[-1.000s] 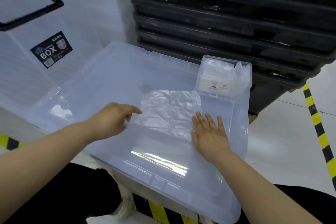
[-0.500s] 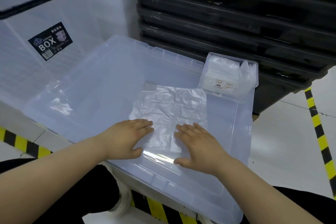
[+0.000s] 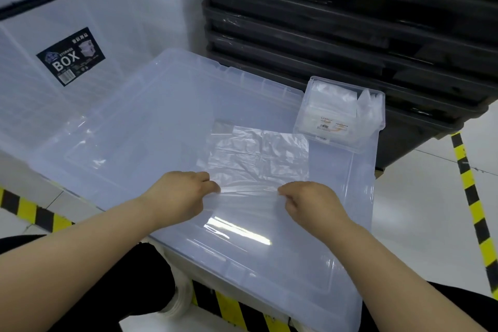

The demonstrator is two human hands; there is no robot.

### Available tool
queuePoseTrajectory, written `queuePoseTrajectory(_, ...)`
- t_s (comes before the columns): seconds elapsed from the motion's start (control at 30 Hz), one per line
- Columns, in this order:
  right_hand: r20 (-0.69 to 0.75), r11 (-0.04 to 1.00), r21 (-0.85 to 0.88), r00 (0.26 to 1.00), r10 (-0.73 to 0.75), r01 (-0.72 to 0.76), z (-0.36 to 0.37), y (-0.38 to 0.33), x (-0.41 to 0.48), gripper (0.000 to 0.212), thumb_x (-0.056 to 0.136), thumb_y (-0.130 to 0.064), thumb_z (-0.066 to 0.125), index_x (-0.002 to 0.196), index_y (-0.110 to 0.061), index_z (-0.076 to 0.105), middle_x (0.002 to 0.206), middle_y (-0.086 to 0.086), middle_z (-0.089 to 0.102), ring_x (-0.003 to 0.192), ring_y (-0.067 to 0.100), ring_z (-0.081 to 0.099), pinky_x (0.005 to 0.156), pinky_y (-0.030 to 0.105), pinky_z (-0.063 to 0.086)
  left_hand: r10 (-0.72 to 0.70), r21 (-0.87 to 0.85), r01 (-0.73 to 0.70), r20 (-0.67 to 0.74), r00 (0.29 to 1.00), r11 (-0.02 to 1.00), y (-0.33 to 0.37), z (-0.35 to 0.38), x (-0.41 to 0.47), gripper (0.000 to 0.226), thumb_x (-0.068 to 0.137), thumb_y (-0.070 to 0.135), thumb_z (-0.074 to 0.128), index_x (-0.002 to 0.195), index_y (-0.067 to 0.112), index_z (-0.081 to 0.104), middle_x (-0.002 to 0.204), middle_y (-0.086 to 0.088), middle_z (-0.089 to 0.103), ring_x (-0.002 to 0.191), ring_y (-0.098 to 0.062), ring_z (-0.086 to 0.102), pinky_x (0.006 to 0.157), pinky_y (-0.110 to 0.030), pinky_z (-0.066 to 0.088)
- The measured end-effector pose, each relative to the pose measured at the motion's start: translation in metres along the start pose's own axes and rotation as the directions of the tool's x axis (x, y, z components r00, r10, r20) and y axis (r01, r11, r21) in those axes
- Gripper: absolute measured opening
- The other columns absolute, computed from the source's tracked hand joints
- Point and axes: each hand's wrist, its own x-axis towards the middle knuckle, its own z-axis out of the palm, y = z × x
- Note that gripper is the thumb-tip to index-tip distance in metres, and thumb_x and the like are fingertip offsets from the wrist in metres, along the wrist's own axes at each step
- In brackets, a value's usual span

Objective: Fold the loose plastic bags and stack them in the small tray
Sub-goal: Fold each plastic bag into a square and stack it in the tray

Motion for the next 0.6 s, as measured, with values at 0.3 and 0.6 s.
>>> queuePoseTrajectory(0.3,0.168,0.752,0.572,0.944,0.282,-0.327,-0.02,0.023,0.002,0.024,0.09,-0.012,0.054,0.067,-0.016,0.06,0.067,-0.004,0.063,0.069,0.011,0.059,0.071,0.022,0.045,-0.253,-0.676,0.389,0.296,0.921,0.626,-0.029,-0.019,0.001,0.015,0.071,0.024,0.06,0.058,0.026,0.067,0.077,0.012,0.057,0.068,0.003,0.054,0.063,-0.003,0.036)
queuePoseTrajectory(0.6,0.123,0.721,0.511,0.87,0.477,-0.467,-0.009,0.017,0.007,0.021,0.091,-0.012,0.048,0.076,-0.004,0.061,0.063,0.004,0.06,0.072,0.022,0.06,0.063,0.024,0.041,-0.221,-0.773,0.442,0.383,0.897,0.454,-0.032,-0.03,-0.001,0.073,0.025,0.07,0.068,0.09,0.038,0.059,0.099,0.019,0.063,0.095,0.008,0.056,0.07,0.001,0.038)
